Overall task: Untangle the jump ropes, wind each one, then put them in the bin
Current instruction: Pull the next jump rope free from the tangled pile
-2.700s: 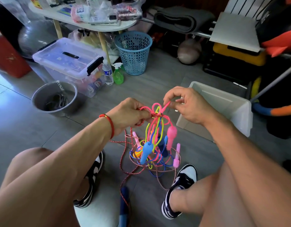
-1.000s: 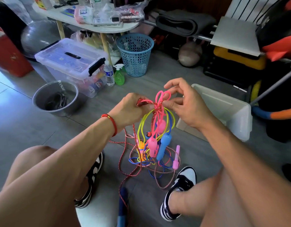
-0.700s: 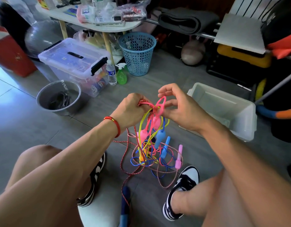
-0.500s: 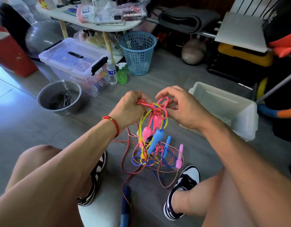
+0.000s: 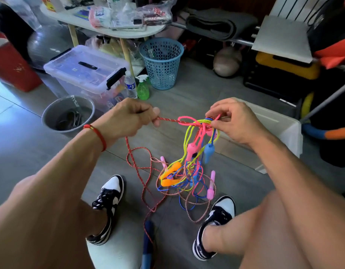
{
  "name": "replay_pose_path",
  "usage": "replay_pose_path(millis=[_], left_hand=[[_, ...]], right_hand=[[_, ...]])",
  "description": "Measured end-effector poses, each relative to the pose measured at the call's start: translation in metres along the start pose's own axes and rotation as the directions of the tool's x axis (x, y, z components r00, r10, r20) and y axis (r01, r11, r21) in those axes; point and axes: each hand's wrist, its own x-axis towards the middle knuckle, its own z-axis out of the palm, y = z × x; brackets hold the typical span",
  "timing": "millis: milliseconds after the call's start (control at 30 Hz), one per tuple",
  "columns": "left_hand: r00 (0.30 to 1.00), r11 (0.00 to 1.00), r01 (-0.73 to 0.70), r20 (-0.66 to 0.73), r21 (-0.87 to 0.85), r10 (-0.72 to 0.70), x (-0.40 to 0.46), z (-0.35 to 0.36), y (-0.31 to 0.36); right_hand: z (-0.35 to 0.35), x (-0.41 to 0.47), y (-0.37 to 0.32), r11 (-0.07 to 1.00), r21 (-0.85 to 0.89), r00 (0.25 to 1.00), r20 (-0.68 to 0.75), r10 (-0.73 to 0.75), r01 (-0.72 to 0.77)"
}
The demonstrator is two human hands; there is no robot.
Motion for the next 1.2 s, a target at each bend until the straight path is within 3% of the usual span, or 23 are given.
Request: replay_pose_path(millis=[33,100,233,333,400,467,567,700,833,933,1067,1133,1200], left_hand=[[1.0,0.999,-0.006,0.007,-0.042,0.006,-0.001,0.001,0.001],[1.0,0.999,-0.001,0.028,0.053,-0.001,0.0,0.008,-0.001],[0.985,0.989,0.095,0.13,0.113,-0.11,0.002,0.029,-0.005],[0.99,0.987,0.004,0.137,0.161,-0.026,-0.003,0.045,0.004],[0.998,0.986,-0.055,0.042,0.155,0.049,-0.001,0.051,0.008],[0.999,0.994,-0.039,-0.033,0.104,0.043,0.002,0.053,0.006],[0.999,0.997,0.021,-0.025,0.079,-0.019,0.004,0.06,0.006],[0.988,0.986,0.091,0.141,-0.141,-0.071,0.004,0.074,0.007],[0.991,0.99,-0.019,0.133,0.139,0.001,0.009,0.083,-0.007],[1.0,0.983,-0.024,0.02,0.183,0.02,0.009,0.088,-0.007],[0.996,0.999,0.036,-0.081,0.025,-0.034,0.016,0.088,-0.009],[0.992,0.997,0.064,-0.108,-0.032,-0.067,0.017,0.084,-0.008],[0.986,0.995,0.086,-0.141,-0.045,-0.092,0.017,0.081,-0.004]], right_hand=[[0.002,-0.001,-0.002,1.0,-0.021,1.0,0.012,-0.002,0.003],[0.006,-0.002,-0.008,0.999,-0.046,1.0,0.021,-0.012,0.013],[0.015,-0.006,-0.02,0.998,0.042,0.999,0.028,-0.043,0.042],[0.02,-0.01,-0.03,0.988,0.147,0.998,0.044,-0.055,0.048],[0.021,-0.011,-0.032,0.984,0.169,0.996,0.068,-0.061,0.049],[0.023,-0.011,-0.032,0.98,0.194,0.995,0.078,-0.07,0.053],[0.025,-0.011,-0.033,0.971,0.239,0.997,0.061,-0.046,0.03],[0.032,-0.01,-0.038,0.963,0.268,0.998,0.061,-0.007,-0.009],[0.034,-0.009,-0.044,0.917,0.398,0.996,0.085,-0.007,-0.028],[0.029,-0.01,-0.051,0.884,0.467,0.999,0.044,0.01,-0.029],[0.015,-0.005,-0.03,0.975,0.217,0.992,-0.108,0.068,-0.043],[0.011,-0.005,-0.013,0.99,-0.066,0.988,-0.096,0.119,-0.126],[0.011,-0.008,-0.009,0.935,-0.331,0.992,-0.031,0.121,-0.125]])
